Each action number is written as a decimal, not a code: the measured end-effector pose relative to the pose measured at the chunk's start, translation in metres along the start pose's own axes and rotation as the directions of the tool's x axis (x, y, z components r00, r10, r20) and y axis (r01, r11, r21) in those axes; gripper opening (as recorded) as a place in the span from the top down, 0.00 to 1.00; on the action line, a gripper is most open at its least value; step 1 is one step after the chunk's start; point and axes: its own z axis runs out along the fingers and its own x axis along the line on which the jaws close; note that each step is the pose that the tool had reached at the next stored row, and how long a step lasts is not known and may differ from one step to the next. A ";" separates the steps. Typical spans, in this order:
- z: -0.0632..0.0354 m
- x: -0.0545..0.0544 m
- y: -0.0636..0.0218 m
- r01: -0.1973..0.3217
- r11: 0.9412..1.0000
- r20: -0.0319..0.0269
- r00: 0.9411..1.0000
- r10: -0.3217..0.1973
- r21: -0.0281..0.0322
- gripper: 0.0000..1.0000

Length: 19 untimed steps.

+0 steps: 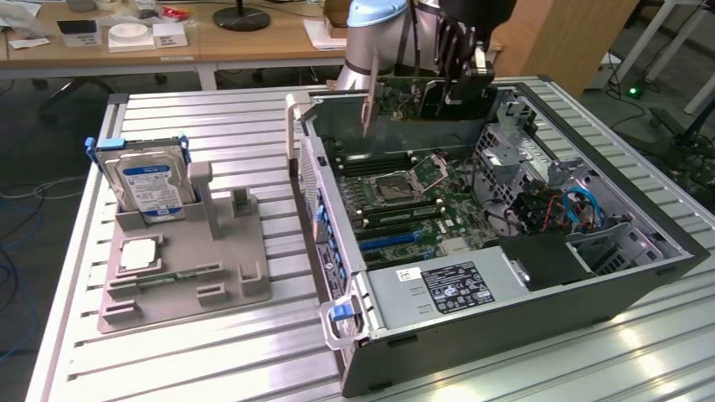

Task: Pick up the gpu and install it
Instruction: 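Insert the gpu into the slot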

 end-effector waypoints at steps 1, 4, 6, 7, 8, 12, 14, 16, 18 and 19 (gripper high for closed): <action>0.0006 0.000 0.0000 0.000 1.000 0.000 1.000 0.000 0.000 0.72; 0.0026 0.000 0.0000 0.000 1.000 0.001 1.000 -0.001 0.003 0.72; 0.0040 0.001 0.0000 0.000 1.000 0.001 1.000 0.000 0.004 0.72; 0.0051 0.001 0.0001 0.000 1.000 0.001 1.000 0.000 0.005 0.72; 0.0066 0.002 0.0001 0.000 1.000 0.000 1.000 0.000 0.005 0.72; 0.0120 0.002 0.0008 -0.001 1.000 -0.011 1.000 0.001 0.007 0.72; 0.0155 0.002 0.0009 0.000 1.000 -0.011 1.000 0.000 0.007 0.72; 0.0191 0.003 0.0010 0.000 1.000 -0.011 1.000 0.001 0.007 0.72; 0.0218 0.003 0.0011 0.000 1.000 -0.014 1.000 0.000 0.007 0.72; 0.0235 0.004 0.0011 0.003 1.000 -0.014 1.000 -0.003 0.004 0.72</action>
